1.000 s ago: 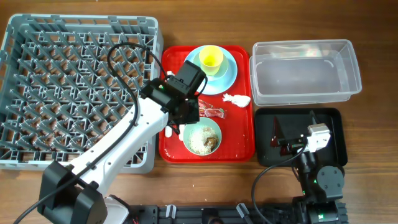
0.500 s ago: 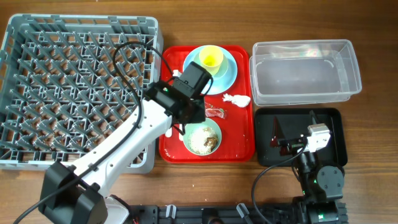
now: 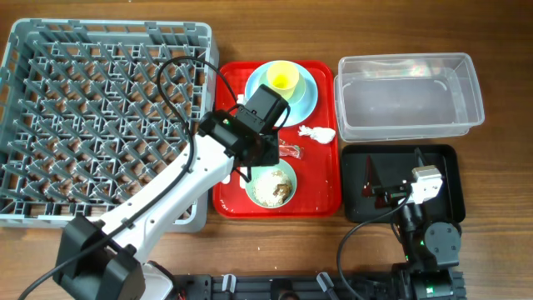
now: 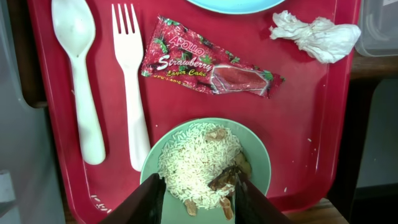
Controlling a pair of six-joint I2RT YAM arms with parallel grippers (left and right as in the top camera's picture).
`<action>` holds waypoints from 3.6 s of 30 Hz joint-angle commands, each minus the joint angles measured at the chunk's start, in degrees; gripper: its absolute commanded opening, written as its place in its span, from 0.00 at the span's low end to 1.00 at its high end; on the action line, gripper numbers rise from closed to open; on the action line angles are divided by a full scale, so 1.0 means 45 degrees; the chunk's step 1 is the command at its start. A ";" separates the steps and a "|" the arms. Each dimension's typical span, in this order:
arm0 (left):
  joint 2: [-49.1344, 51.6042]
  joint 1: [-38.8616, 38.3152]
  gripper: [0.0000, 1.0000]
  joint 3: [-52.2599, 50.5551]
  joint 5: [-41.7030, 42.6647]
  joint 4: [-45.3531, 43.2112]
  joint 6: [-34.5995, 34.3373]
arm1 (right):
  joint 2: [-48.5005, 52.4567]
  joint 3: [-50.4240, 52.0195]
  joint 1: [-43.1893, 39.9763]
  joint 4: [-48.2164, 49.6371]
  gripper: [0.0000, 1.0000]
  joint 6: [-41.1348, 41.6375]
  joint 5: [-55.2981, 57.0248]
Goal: Sort waste into correct bins and load items into the dishwasher rack
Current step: 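Reach the left gripper over the red tray to the white fork, then grasp the white fork with the left gripper and lift, then move the fork over the dish rack and release it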
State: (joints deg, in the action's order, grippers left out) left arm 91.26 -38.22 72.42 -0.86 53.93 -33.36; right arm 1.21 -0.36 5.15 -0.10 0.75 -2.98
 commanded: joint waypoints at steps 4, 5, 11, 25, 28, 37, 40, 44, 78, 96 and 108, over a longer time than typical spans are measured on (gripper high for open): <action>0.0238 -0.0044 0.35 -0.0049 -0.0413 -0.0325 -0.0141 | -0.0053 0.0015 -0.0063 0.0039 1.00 -0.0087 -0.0063; 0.0335 -0.0044 0.35 -0.0049 -0.0413 -0.0330 -0.0141 | -0.0053 0.0015 -0.0063 0.0039 1.00 -0.0083 -0.0063; 0.1428 -0.0029 0.39 -0.0049 -0.0481 -0.0563 -0.0131 | -0.0053 0.0015 -0.0063 0.0039 1.00 -0.0083 -0.0068; 0.1671 0.2025 0.47 -0.0049 0.0952 -0.0053 0.0452 | -0.0053 0.0015 -0.0063 0.0039 1.00 -0.0087 -0.0063; 0.1647 0.2477 0.45 0.0005 0.1574 -0.1579 0.0306 | -0.0053 0.0015 -0.0063 0.0039 1.00 -0.0083 -0.0063; 0.2181 0.1928 0.14 -0.0641 0.0272 -0.1054 -0.0860 | -0.0053 0.0015 -0.0063 0.0039 1.00 -0.0083 -0.0063; 0.2399 0.1423 0.24 -0.1229 -0.0928 -0.1326 -0.1773 | -0.0053 0.0015 -0.0063 0.0039 1.00 -0.0078 -0.0068; 0.2414 0.1375 0.36 -0.1559 -0.1117 -0.1812 -0.1792 | -0.0053 0.0015 -0.0063 0.0039 1.00 -0.0083 -0.0068; -0.0189 0.1384 0.04 -0.1540 -0.2560 -0.3555 -0.0243 | -0.0053 0.0015 -0.0063 0.0039 1.00 -0.0078 -0.0063; -0.3628 0.5484 0.04 -0.0918 -0.3332 0.0262 0.0952 | -0.0053 0.0015 -0.0063 0.0039 1.00 -0.0083 -0.0068; -0.3628 0.5484 0.04 -0.0918 -0.3347 0.0379 0.1044 | -0.0053 0.0015 -0.0063 0.0039 1.00 -0.0087 -0.0068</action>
State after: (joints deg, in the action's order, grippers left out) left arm 75.66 -13.80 67.26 -15.18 55.40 -29.58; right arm 1.21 -0.36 5.15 -0.08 0.75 -2.98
